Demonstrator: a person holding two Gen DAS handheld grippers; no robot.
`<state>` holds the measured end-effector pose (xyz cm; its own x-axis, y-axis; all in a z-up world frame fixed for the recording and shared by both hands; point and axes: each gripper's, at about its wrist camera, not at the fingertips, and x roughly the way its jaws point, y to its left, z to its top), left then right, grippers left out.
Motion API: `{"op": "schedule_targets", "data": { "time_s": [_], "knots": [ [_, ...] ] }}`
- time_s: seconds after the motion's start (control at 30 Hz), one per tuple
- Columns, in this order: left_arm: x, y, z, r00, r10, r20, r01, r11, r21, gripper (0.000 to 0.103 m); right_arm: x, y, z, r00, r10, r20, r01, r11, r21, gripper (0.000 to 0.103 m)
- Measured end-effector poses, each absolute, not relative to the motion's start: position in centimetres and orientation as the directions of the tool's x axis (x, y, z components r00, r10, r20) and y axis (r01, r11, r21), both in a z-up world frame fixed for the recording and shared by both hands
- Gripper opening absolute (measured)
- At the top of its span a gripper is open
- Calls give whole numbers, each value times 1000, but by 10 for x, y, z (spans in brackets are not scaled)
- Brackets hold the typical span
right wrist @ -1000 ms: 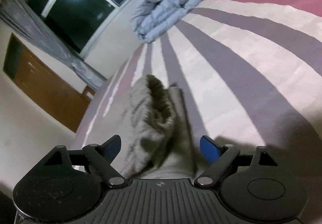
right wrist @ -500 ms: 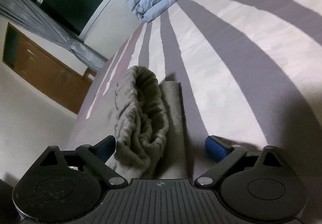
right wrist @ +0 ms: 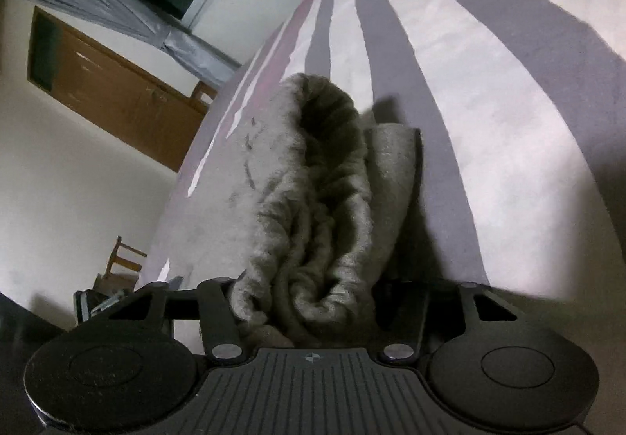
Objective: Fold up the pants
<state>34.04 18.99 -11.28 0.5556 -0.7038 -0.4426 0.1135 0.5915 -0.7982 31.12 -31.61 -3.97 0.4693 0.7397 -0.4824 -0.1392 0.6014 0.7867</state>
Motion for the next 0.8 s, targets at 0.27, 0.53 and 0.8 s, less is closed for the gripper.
{"op": "schedule_targets", "data": {
  "time_s": [0.27, 0.53, 0.8],
  "knots": [
    [350, 194, -74, 611, -738, -288, 233, 515, -825, 24, 328, -316, 5, 487, 789, -375, -311, 558, 769, 47],
    [454, 192, -19, 658, -678, -327, 260, 613, -746, 24, 424, -298, 26, 534, 783, -320, -340, 546, 766, 47],
    [535, 151, -63, 708, -351, -613, 36, 885, -465, 70, 528, -301, -62, 525, 704, -478, -86, 602, 794, 59]
  ]
}}
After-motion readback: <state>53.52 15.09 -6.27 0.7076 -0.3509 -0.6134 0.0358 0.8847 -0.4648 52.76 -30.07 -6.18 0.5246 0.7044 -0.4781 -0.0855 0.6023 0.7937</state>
